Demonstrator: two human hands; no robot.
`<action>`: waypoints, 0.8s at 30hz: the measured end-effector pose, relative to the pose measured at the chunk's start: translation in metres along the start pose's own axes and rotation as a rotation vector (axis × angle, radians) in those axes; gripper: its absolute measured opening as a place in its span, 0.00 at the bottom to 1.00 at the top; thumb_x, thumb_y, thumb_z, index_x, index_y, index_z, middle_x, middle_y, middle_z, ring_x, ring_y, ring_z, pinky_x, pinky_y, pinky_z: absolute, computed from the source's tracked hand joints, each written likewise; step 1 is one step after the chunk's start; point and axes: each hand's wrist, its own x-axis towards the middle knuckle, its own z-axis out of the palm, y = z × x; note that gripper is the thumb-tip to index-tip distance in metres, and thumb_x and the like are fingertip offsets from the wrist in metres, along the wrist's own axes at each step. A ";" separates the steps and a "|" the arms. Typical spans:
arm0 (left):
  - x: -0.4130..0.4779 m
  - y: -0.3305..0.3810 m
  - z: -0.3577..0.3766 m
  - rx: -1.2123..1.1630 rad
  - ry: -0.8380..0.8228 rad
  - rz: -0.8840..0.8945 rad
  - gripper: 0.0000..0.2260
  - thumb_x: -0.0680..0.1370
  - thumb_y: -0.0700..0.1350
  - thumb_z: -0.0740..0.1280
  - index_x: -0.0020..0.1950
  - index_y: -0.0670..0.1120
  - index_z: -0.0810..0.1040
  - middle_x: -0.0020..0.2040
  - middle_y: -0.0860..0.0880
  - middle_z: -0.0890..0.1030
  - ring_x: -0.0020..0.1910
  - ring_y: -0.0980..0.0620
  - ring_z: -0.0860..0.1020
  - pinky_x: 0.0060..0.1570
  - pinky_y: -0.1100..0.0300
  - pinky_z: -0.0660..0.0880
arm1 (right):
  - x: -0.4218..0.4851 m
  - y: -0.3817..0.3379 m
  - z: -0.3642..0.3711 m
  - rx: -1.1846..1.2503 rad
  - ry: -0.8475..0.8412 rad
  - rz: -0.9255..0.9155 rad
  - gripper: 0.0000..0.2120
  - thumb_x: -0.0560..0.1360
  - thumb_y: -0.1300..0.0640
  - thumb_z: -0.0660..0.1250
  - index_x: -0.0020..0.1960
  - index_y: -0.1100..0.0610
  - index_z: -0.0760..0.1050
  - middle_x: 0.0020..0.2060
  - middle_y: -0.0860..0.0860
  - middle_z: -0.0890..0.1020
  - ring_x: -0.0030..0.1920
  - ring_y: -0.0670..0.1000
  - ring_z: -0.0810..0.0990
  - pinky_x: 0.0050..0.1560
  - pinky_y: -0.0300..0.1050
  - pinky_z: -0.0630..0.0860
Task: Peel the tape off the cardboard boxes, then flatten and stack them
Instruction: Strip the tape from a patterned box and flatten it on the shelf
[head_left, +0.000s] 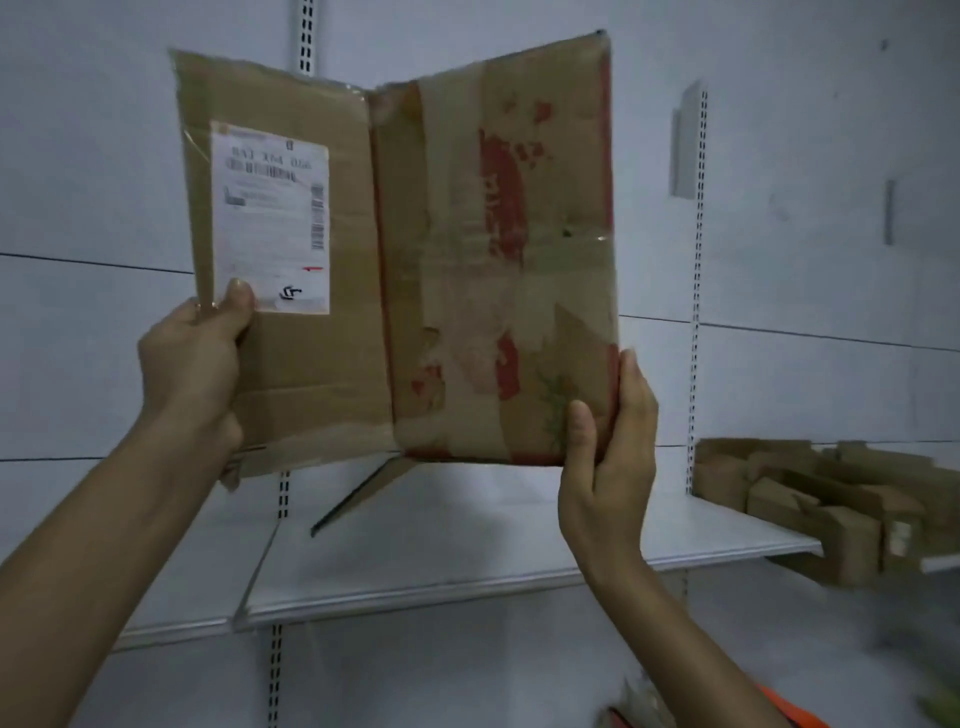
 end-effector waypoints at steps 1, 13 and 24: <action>-0.002 0.006 -0.002 0.013 -0.015 0.055 0.05 0.77 0.51 0.67 0.47 0.52 0.80 0.45 0.57 0.82 0.43 0.59 0.80 0.44 0.61 0.77 | -0.004 0.005 0.006 0.026 -0.035 0.083 0.26 0.82 0.48 0.56 0.77 0.52 0.53 0.71 0.40 0.62 0.71 0.36 0.61 0.68 0.30 0.61; -0.061 -0.129 -0.066 0.233 -0.049 -0.102 0.09 0.79 0.49 0.64 0.56 0.48 0.78 0.47 0.55 0.81 0.46 0.59 0.79 0.38 0.69 0.76 | -0.093 0.069 0.044 -0.351 -0.656 0.151 0.42 0.73 0.32 0.60 0.78 0.47 0.45 0.78 0.58 0.48 0.76 0.59 0.52 0.73 0.59 0.57; 0.009 -0.138 -0.050 0.263 -0.147 -0.207 0.07 0.79 0.52 0.63 0.51 0.51 0.78 0.51 0.49 0.83 0.50 0.50 0.82 0.52 0.53 0.79 | -0.059 0.041 0.151 -0.178 -0.618 -0.220 0.34 0.77 0.38 0.59 0.77 0.51 0.56 0.78 0.56 0.51 0.78 0.54 0.46 0.75 0.58 0.51</action>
